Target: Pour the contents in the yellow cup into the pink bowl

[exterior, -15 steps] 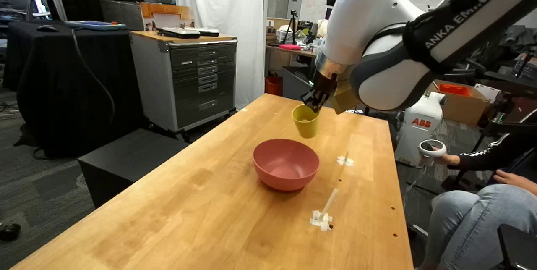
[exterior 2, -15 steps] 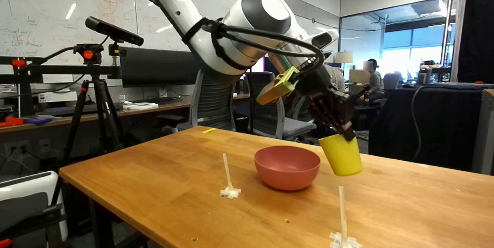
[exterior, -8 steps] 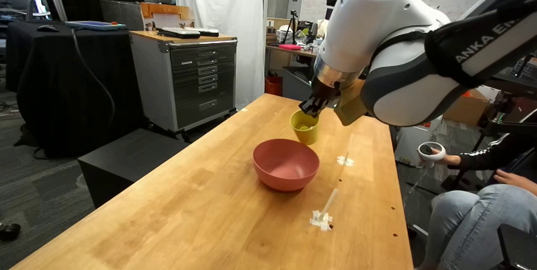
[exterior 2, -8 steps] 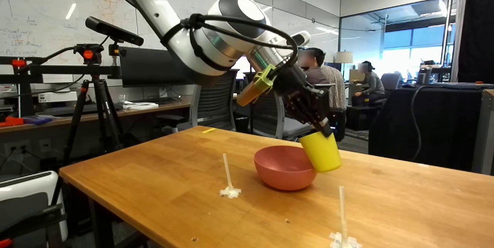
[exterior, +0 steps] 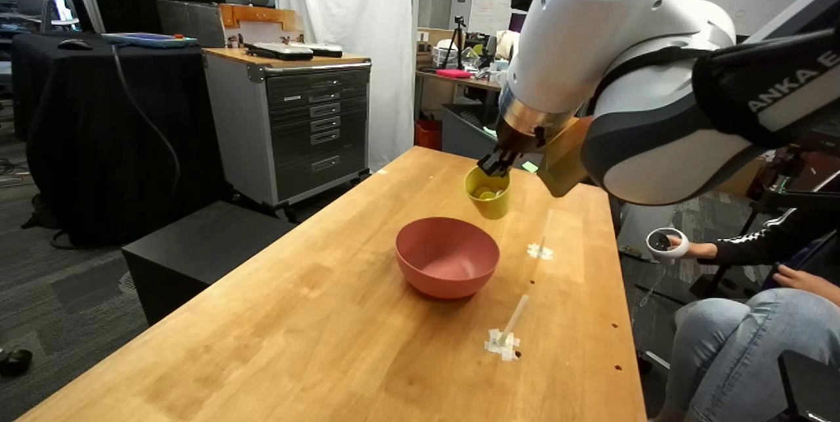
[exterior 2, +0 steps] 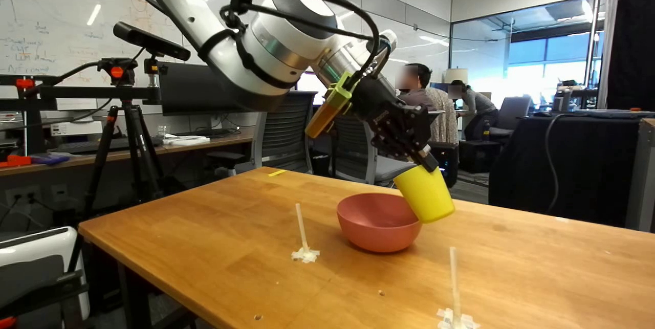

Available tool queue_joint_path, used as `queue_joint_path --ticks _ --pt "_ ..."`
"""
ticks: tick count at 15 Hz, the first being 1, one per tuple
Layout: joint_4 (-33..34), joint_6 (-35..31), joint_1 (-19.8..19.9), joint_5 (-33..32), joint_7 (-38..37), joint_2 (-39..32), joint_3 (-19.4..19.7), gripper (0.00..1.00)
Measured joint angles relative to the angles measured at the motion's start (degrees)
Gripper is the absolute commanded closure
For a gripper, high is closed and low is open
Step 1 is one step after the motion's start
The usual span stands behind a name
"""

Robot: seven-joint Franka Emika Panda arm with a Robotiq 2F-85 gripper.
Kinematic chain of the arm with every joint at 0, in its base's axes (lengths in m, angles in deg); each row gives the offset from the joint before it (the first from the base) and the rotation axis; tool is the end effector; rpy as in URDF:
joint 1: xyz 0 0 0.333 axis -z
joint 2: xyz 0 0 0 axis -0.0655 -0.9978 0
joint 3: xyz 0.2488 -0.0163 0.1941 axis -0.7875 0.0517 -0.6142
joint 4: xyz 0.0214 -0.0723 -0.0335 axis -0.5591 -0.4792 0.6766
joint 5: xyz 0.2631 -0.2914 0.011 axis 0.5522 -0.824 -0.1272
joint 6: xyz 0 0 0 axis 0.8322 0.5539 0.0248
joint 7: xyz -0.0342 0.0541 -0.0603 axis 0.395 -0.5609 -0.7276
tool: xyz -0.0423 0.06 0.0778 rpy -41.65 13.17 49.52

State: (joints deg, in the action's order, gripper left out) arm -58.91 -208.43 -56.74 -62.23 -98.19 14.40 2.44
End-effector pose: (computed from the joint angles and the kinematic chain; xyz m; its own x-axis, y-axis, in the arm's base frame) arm 0.5908 -0.0453 0.2651 0.8897 0.0024 0.4566 -0.2524 -0.8308 0.4961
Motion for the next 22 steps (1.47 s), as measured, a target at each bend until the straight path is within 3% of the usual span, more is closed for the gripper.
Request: queue_joint_path --ticks 14,22 --pt "-1.01 -1.01 -9.32 1.61 3.65 -13.47 11.31 0.96" --pt "-2.53 -2.22 -11.77 5.99 6.54 -18.55 12.34 0.95"
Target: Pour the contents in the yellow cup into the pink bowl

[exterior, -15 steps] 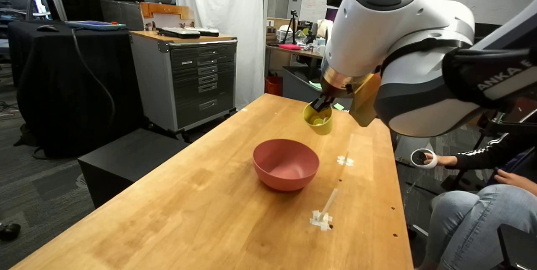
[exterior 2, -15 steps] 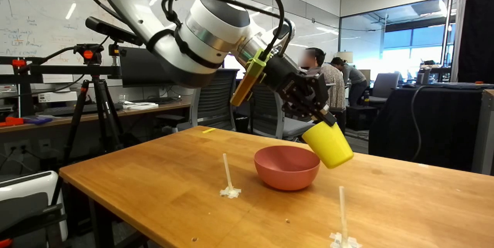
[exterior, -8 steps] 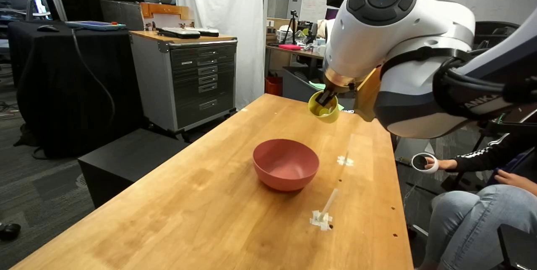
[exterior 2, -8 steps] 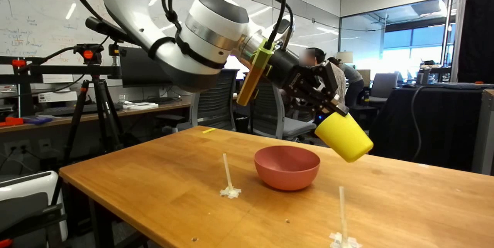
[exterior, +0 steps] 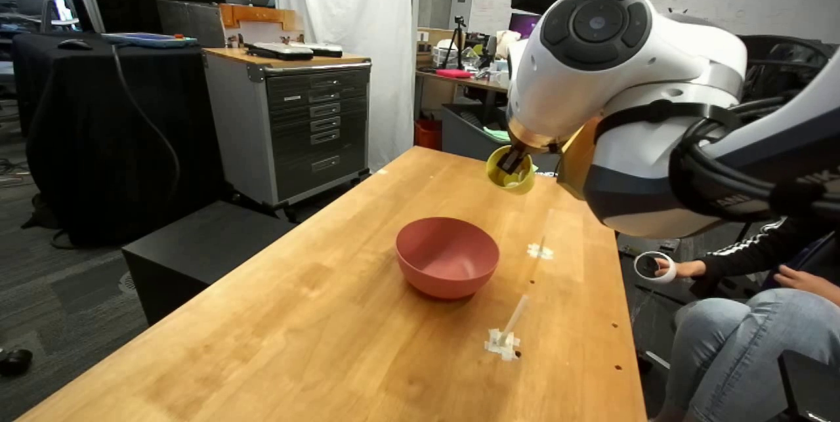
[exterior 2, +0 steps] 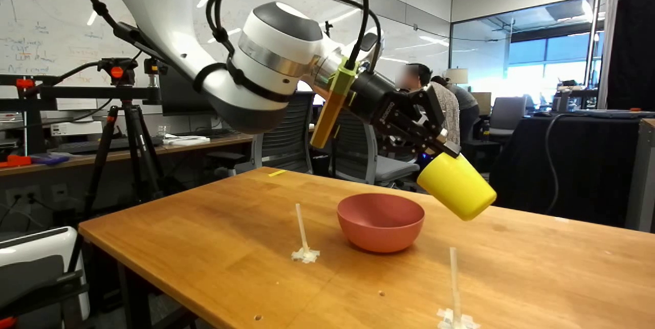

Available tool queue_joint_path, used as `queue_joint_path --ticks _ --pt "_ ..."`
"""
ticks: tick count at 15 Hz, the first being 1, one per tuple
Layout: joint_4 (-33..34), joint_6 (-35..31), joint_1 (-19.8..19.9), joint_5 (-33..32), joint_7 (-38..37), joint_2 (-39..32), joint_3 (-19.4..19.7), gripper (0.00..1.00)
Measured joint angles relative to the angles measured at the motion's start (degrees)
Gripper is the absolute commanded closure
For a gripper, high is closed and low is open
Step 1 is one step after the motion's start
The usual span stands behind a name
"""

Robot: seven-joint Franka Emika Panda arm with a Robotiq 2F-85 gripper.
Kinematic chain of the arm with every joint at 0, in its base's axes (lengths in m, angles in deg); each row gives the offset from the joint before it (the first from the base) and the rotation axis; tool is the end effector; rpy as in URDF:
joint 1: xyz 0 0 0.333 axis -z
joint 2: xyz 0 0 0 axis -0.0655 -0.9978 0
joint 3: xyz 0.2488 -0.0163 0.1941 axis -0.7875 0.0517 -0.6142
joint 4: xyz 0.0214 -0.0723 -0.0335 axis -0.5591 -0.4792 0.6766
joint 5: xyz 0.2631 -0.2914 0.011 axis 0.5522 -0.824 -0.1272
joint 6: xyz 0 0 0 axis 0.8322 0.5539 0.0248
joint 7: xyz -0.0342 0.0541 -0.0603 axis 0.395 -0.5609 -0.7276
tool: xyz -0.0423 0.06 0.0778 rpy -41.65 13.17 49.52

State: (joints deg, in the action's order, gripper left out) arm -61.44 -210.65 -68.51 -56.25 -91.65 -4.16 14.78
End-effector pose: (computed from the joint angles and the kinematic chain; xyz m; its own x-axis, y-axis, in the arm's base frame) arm 0.5797 -0.0504 0.2590 0.9061 0.2017 0.3718 -0.1702 -0.6308 0.7570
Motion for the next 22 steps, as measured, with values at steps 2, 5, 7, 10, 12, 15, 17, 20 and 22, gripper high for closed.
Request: queue_joint_path --ticks 2,5,7,10,12,15,17,20,22 --pt "-0.57 -0.01 -0.87 1.00 0.20 -0.98 -0.09 0.95" --pt "-1.34 0.00 -2.19 2.36 0.42 -2.38 -0.37 0.95" --pt "-1.91 0.00 -3.20 3.19 0.44 -3.26 -0.43 0.95" --pt "-2.20 0.02 -4.51 4.41 0.45 -4.73 -0.51 0.95" --pt "-2.21 0.02 -5.22 4.85 0.45 -5.82 -0.52 0.95" --pt "-2.20 0.02 -5.91 5.79 0.45 -7.89 -0.52 0.95" --pt "-2.18 0.02 -6.06 6.33 0.45 -9.57 -0.49 0.95" --pt "-2.08 0.01 -6.10 6.72 0.45 -12.14 -0.34 0.95" --pt "-2.06 0.01 -6.12 6.85 0.45 -13.49 -0.25 0.95"
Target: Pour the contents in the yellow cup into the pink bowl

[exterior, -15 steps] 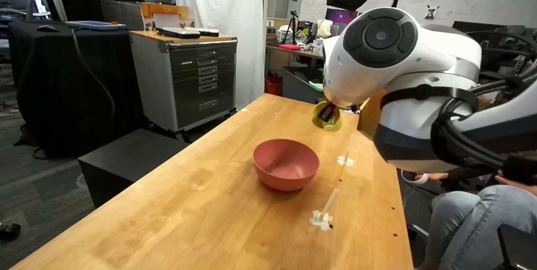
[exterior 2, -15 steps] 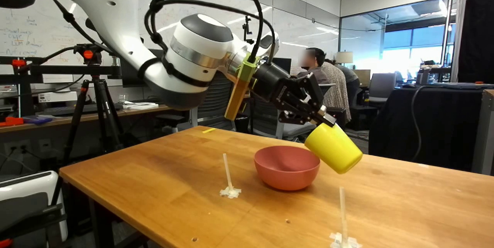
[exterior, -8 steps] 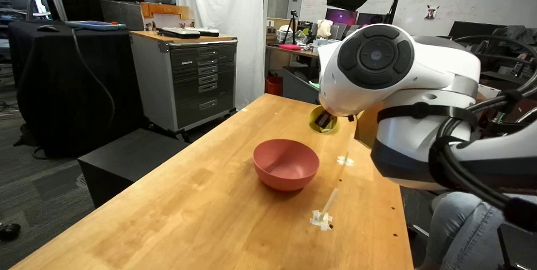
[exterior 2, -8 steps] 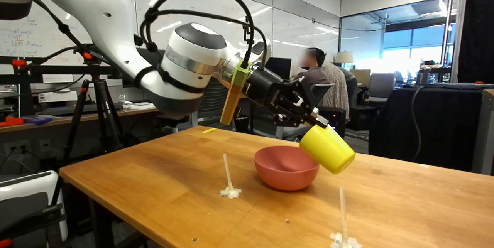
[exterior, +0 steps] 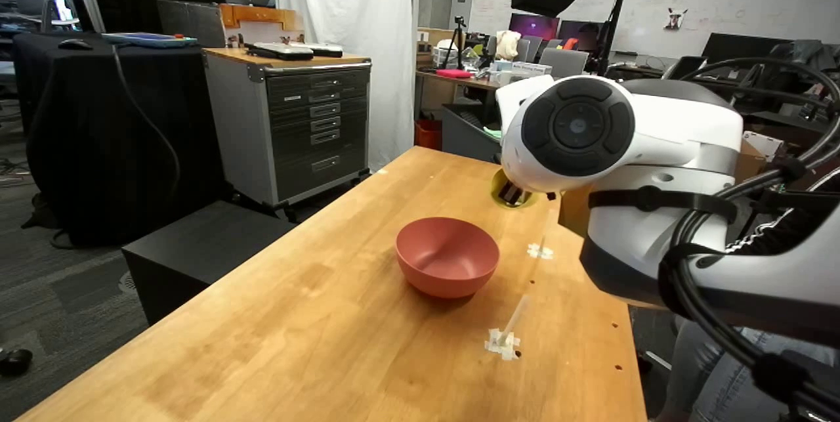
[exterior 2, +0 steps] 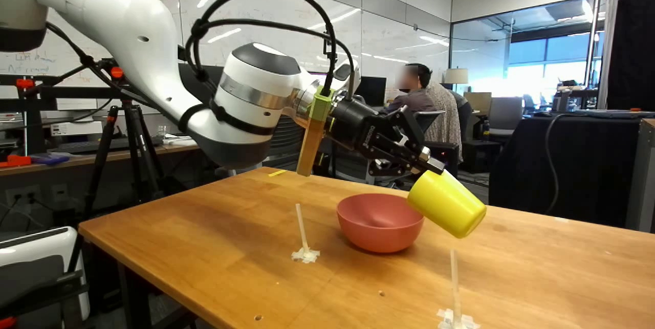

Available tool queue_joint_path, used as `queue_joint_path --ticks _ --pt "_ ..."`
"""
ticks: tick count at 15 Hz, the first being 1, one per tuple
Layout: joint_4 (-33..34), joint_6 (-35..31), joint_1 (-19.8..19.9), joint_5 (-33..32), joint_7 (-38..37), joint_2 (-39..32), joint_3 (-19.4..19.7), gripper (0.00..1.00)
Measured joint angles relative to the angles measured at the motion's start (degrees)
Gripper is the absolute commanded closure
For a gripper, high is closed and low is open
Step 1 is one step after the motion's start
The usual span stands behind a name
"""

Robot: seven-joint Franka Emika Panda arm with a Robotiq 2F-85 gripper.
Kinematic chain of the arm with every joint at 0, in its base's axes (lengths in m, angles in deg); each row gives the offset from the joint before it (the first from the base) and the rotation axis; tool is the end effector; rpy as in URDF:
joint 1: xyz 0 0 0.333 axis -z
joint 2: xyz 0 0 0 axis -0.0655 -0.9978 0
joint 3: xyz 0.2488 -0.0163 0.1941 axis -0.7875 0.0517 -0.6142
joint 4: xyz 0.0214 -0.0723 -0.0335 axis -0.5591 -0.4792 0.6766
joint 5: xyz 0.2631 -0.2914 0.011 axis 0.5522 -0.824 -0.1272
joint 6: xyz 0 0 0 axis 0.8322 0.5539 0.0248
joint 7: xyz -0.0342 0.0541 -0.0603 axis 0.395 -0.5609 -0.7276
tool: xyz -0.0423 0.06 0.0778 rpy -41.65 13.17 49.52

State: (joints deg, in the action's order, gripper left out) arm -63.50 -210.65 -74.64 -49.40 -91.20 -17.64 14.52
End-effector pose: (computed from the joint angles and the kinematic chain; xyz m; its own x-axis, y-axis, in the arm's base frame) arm 0.5641 -0.0253 0.2151 0.9112 0.2784 0.3038 -0.1303 -0.5047 0.8534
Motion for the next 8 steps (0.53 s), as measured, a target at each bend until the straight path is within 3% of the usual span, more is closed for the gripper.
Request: queue_joint_path --ticks 8 --pt "0.01 0.16 -1.04 3.69 0.00 -0.69 -0.37 0.95"
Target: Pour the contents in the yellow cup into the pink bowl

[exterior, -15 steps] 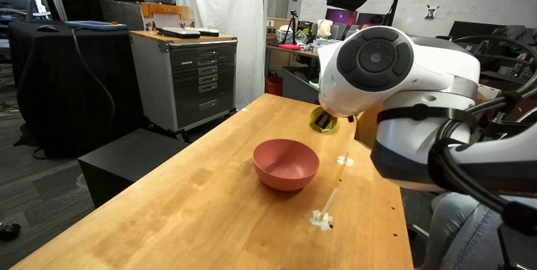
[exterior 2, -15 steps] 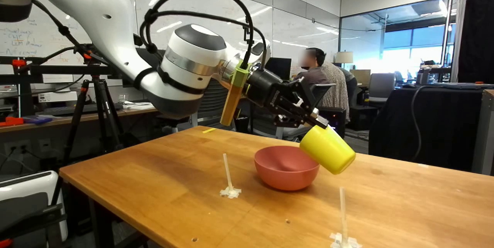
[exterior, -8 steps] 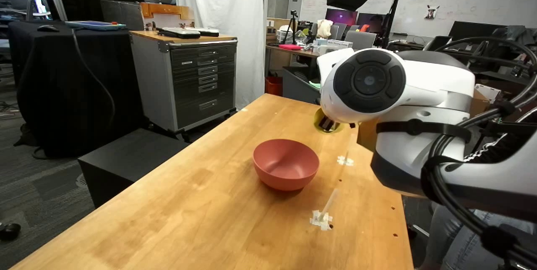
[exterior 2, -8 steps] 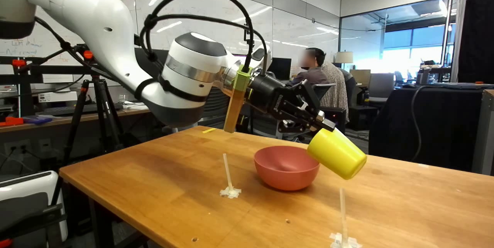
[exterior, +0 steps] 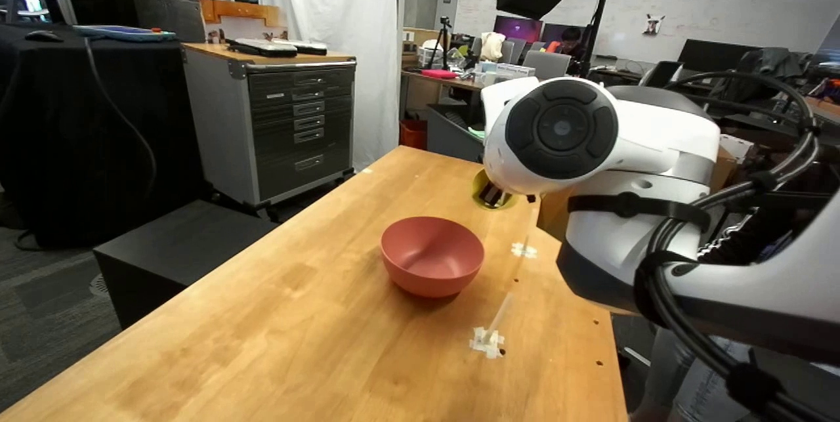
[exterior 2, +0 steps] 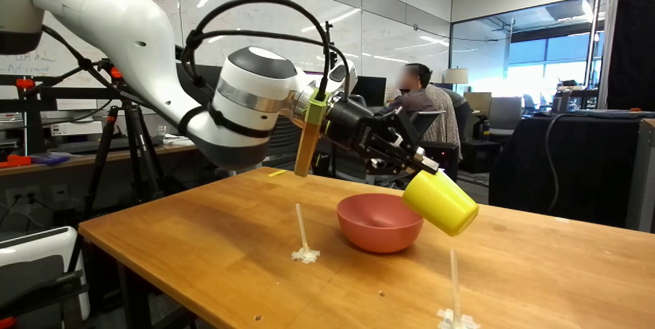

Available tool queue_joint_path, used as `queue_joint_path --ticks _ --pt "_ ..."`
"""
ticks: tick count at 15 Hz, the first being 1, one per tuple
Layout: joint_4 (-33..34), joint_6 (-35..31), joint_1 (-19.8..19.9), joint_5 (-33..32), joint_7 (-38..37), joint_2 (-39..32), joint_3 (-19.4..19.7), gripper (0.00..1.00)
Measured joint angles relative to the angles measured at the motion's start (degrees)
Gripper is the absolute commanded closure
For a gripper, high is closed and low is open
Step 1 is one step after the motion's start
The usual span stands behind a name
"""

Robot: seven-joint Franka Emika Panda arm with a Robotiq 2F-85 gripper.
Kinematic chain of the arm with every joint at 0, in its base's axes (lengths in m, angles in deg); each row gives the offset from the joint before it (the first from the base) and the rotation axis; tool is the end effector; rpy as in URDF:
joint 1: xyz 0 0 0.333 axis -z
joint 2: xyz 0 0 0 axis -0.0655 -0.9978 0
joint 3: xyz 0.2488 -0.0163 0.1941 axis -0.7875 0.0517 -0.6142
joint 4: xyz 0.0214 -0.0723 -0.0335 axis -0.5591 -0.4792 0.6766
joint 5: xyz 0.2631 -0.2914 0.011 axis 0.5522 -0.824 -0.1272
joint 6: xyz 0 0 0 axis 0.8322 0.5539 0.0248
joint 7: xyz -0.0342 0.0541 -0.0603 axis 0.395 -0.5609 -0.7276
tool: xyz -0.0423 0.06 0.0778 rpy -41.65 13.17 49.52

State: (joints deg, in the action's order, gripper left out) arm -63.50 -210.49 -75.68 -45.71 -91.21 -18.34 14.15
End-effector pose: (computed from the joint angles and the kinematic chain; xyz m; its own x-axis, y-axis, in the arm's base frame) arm 0.5642 -0.0170 0.2139 0.9018 0.2620 0.3436 -0.1664 -0.5234 0.8357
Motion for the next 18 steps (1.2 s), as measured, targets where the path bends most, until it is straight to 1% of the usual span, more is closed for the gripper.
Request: queue_joint_path --ticks 5,9,14,18 --pt "0.08 0.61 -0.41 2.75 0.00 2.83 -2.05 0.96" --pt "0.34 1.31 -1.15 3.21 -0.03 5.63 -3.57 0.96" --pt "1.76 3.58 -1.80 3.22 -0.04 6.06 -3.71 0.95" --pt "3.61 8.49 -1.80 2.29 0.00 5.17 -2.63 0.95"
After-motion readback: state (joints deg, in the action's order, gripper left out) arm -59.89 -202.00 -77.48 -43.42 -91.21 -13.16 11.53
